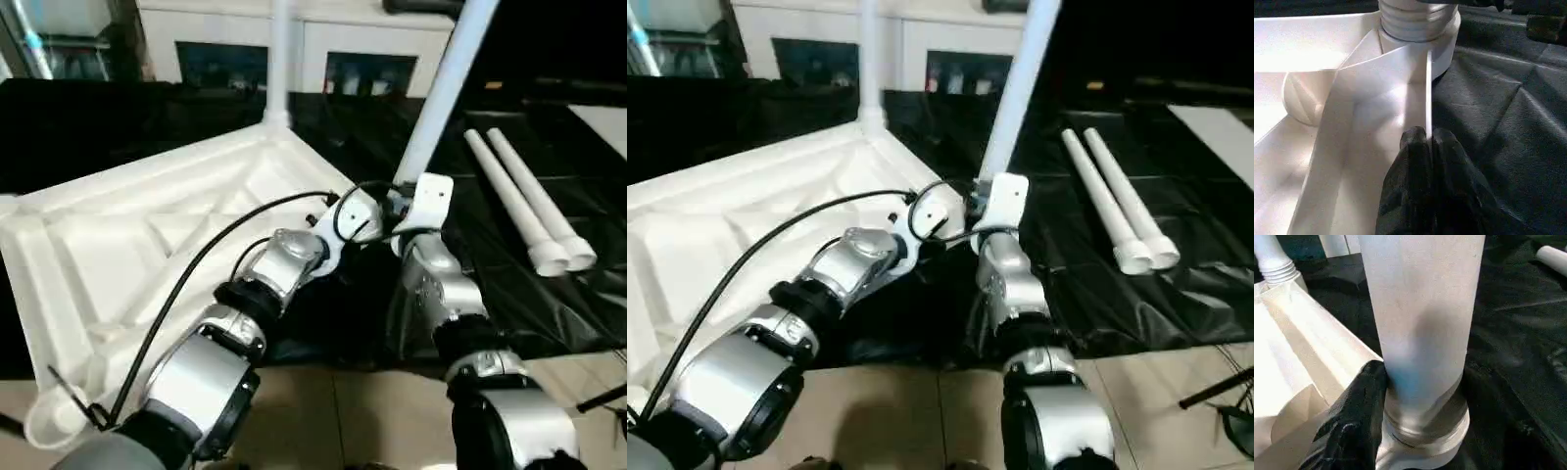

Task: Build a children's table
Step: Rotate leg to tighten

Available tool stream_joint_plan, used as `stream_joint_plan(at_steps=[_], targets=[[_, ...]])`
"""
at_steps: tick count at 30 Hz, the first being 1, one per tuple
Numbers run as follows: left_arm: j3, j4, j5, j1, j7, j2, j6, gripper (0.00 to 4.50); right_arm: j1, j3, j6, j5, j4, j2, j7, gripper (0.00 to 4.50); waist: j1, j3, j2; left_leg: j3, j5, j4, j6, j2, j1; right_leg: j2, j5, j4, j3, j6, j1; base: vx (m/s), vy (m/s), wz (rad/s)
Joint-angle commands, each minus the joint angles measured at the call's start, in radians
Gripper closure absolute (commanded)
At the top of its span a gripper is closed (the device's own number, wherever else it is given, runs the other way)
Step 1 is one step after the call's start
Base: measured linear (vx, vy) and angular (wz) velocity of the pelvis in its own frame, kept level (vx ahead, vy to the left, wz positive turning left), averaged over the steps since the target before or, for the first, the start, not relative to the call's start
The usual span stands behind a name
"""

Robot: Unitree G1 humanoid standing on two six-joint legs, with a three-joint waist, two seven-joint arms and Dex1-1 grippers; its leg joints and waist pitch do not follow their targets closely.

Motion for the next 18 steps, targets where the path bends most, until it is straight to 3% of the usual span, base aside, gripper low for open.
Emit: stream_joint_plan(at_steps=[1,4,6,8,11,13,14,16,18], targets=[[0.016,-0.005,0.004,-0.023,0.007,0.021,-0.072,4.50,0.011,0.009,-0.018,0.013,0.015,0.001,0.078,2.36,0.006,-0.090,-0.012,-0.014,-0.020,-0.052,0.148,0.041,0.033,-0.052,0.137,-0.033,0.026,-0.282,0.059,0.000,0.000,0.00],[0.010,-0.003,0.007,-0.013,-0.022,0.032,-0.096,4.50,0.034,0.029,-0.038,-0.004,-0.020,-0.018,0.122,1.79,0.010,-0.084,-0.008,-0.014,-0.070,-0.056,0.136,0.044,0.035,-0.053,0.034,-0.043,0.026,-0.272,0.057,0.000,0.000,0.00],[0.003,-0.009,0.008,-0.003,-0.044,0.039,-0.102,4.50,0.070,0.042,-0.034,-0.007,-0.079,-0.040,0.147,1.71,0.008,-0.081,-0.011,-0.016,-0.099,-0.060,0.121,0.045,0.031,-0.054,-0.012,-0.047,0.026,-0.256,0.060,0.000,0.000,0.00],[-0.002,-0.019,0.010,0.009,-0.063,0.046,-0.106,4.50,0.109,0.047,-0.019,-0.010,-0.147,-0.063,0.157,1.46,0.009,-0.078,-0.007,-0.015,-0.138,-0.063,0.100,0.048,0.040,-0.054,-0.074,-0.056,0.027,-0.245,0.052,0.000,0.000,0.00],[-0.014,-0.035,0.011,0.029,-0.111,0.061,-0.121,4.50,0.168,0.057,0.012,-0.013,-0.244,-0.104,0.191,1.26,0.012,-0.076,-0.005,-0.017,-0.152,-0.066,0.076,0.049,0.042,-0.051,-0.091,-0.057,0.028,-0.232,0.050,0.000,0.000,0.00],[-0.018,-0.038,0.014,0.034,-0.125,0.065,-0.129,4.50,0.181,0.060,0.018,-0.017,-0.263,-0.113,0.206,1.03,0.014,-0.077,-0.008,-0.018,-0.144,-0.067,0.077,0.048,0.037,-0.051,-0.078,-0.056,0.028,-0.228,0.054,0.000,0.000,0.00],[-0.030,-0.055,0.015,0.055,-0.186,0.085,-0.140,4.50,0.232,0.074,0.061,-0.011,-0.344,-0.161,0.289,0.95,0.016,-0.077,-0.002,-0.019,-0.140,-0.066,0.078,0.048,0.036,-0.052,-0.070,-0.055,0.028,-0.227,0.055,0.000,0.000,0.00],[-0.044,-0.075,0.013,0.077,-0.253,0.109,-0.152,4.50,0.285,0.100,0.112,0.006,-0.425,-0.222,0.395,0.86,0.021,-0.076,-0.006,-0.019,-0.145,-0.066,0.086,0.047,0.036,-0.051,-0.076,-0.058,0.028,-0.223,0.057,0.000,0.000,0.00],[-0.060,-0.099,0.011,0.098,-0.321,0.132,-0.161,4.50,0.330,0.130,0.154,0.026,-0.493,-0.282,0.499,0.65,0.027,-0.074,0.002,-0.019,-0.159,-0.067,0.088,0.048,0.036,-0.052,-0.086,-0.060,0.030,-0.222,0.057,0.000,0.000,0.00]])
